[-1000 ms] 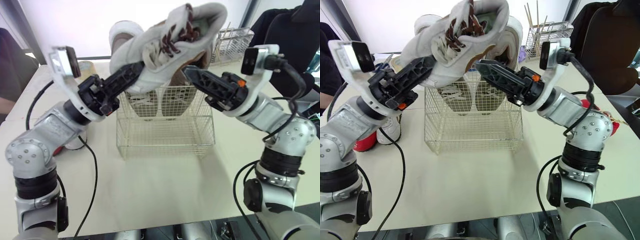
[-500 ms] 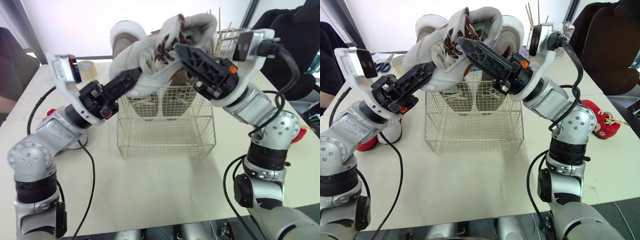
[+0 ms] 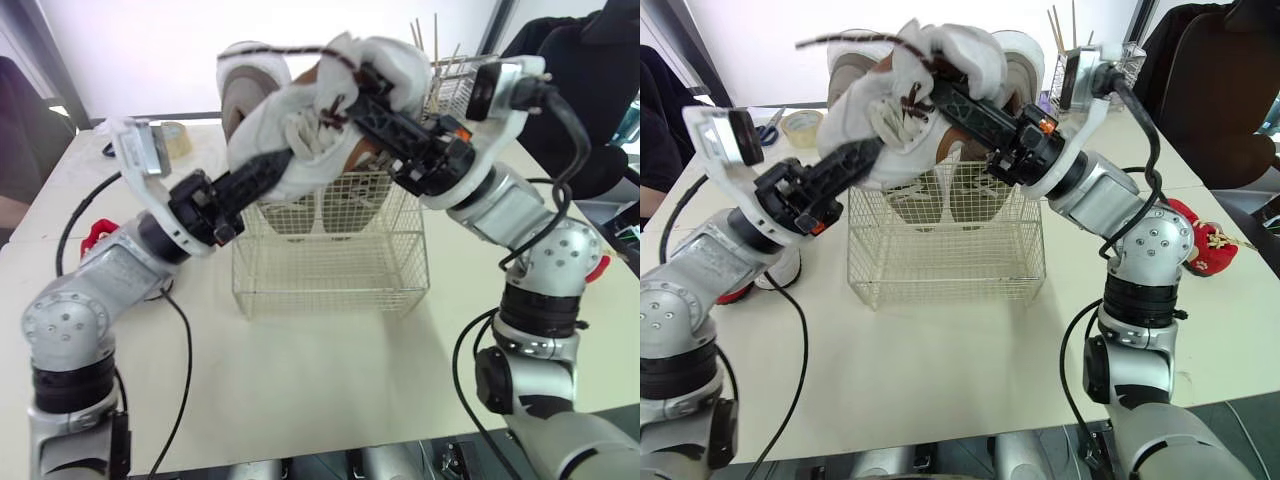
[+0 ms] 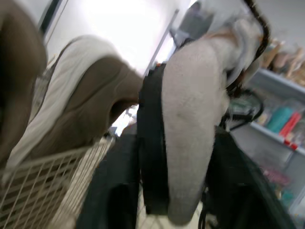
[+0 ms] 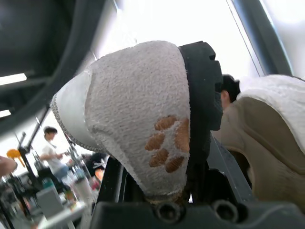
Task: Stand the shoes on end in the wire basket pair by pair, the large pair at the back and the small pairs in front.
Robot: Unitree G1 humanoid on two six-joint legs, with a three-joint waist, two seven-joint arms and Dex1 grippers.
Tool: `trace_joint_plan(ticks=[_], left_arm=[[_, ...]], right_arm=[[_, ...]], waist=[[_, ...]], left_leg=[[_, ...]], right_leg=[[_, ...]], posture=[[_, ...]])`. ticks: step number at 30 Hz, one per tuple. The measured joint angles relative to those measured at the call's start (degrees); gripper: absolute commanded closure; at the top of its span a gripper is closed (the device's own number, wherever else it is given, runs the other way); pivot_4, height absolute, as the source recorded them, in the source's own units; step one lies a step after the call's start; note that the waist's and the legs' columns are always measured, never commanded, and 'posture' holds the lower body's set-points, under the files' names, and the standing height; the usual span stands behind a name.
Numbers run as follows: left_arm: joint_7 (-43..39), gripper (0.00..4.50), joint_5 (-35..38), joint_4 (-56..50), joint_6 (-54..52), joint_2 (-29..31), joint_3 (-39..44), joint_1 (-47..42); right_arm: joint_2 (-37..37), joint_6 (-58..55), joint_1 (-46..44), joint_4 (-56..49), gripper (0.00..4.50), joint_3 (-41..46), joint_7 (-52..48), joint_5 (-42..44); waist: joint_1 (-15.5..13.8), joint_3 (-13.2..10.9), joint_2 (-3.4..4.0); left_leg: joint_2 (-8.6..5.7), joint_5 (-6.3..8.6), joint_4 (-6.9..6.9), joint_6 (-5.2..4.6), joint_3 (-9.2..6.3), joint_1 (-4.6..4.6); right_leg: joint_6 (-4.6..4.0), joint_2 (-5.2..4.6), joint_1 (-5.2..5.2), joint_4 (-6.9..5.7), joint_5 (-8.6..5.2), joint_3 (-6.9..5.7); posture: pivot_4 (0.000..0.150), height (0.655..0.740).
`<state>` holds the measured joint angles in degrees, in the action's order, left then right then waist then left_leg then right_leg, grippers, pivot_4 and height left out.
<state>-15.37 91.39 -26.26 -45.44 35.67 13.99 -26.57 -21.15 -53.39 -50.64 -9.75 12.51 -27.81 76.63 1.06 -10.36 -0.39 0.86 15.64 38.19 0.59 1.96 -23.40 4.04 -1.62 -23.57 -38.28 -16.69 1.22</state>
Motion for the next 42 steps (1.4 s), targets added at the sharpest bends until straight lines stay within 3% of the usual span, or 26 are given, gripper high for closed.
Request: trace_joint_plan(ticks=[2,3,7,11,14,20,25,33,42], left_arm=[[-1.56,0.22,-1.14,-0.95,-0.66,2.27,0.00,0.93],[-2.63,0.06,-1.96,-1.35,-0.95,3.78,0.16,1.72],[-7.15,0.06,-5.19,-1.78,-1.97,9.85,2.32,6.08],[-12.80,0.06,-9.24,-1.46,-2.90,15.52,6.67,11.63],[-15.11,0.06,-11.46,-1.42,-2.70,16.53,7.85,12.36],[-15.16,0.06,-13.55,-2.10,-2.15,15.14,7.82,12.32],[-13.86,0.06,-13.93,-3.38,-1.46,13.85,7.81,12.33],[-11.97,0.06,-13.91,-4.46,-1.39,13.46,7.81,12.33],[-10.55,0.06,-13.91,-5.37,-1.37,12.50,7.61,12.21]], right_arm=[[-1.66,-0.37,-1.44,0.08,3.91,-0.87,-1.87,-0.41],[-3.25,-0.76,-2.13,0.20,3.91,-1.12,-3.30,-1.01],[-11.54,-0.89,-4.84,2.84,3.91,-3.04,-11.36,-6.03],[-24.81,4.10,-10.75,10.32,3.91,-7.95,-27.17,-18.92],[-29.06,10.88,-15.38,16.91,3.91,-13.24,-39.06,-28.66],[-29.24,23.81,-20.31,28.94,3.91,-21.83,-55.30,-44.09],[-27.17,31.39,-21.90,34.44,3.91,-25.57,-62.84,-51.66],[-24.68,40.18,-23.07,42.32,3.91,-29.77,-64.58,-57.43],[-24.19,41.68,-21.90,41.87,3.91,-30.32,-64.56,-59.10]], waist=[[0.02,0.00,-0.01],[-0.01,-0.01,0.00],[-0.12,-0.03,0.00],[-0.30,-0.12,0.00],[-0.17,-0.13,-0.01],[0.00,-0.19,-0.02],[-0.03,-0.21,-0.03],[-0.07,-0.22,-0.01],[-0.21,-0.22,-0.01]], left_leg=[[0.00,0.00,-0.02,0.00,0.00,0.00],[0.00,0.01,-0.05,-0.01,0.00,0.00],[0.00,0.03,-0.07,-0.05,0.01,-0.01],[0.00,0.06,-0.11,-0.10,0.04,-0.03],[0.00,0.06,-0.15,-0.10,0.05,-0.02],[0.02,0.06,-0.19,-0.09,0.07,-0.04],[0.02,0.07,-0.19,-0.08,0.07,-0.05],[0.02,0.07,-0.20,-0.05,0.07,-0.05],[-0.01,0.07,-0.20,-0.04,0.07,-0.05]], right_leg=[[0.00,0.01,0.00,0.04,0.00,0.00],[0.00,0.00,0.01,0.08,0.00,0.00],[-0.02,-0.02,0.02,0.17,-0.01,0.00],[-0.03,-0.04,-0.02,0.27,-0.03,-0.01],[-0.04,-0.03,-0.02,0.30,-0.03,0.00],[-0.03,-0.07,-0.08,0.28,-0.02,0.03],[-0.03,-0.15,-0.07,0.29,-0.02,0.03],[-0.04,-0.22,-0.09,0.28,-0.02,0.02],[-0.05,-0.30,-0.09,0.29,-0.02,0.00]], posture=[[0.150,0.7400],[0.150,0.7400],[0.150,0.7400],[0.150,0.7400],[0.150,0.7400],[0.150,0.7400],[0.150,0.7400],[0.150,0.7400],[0.150,0.7400]])
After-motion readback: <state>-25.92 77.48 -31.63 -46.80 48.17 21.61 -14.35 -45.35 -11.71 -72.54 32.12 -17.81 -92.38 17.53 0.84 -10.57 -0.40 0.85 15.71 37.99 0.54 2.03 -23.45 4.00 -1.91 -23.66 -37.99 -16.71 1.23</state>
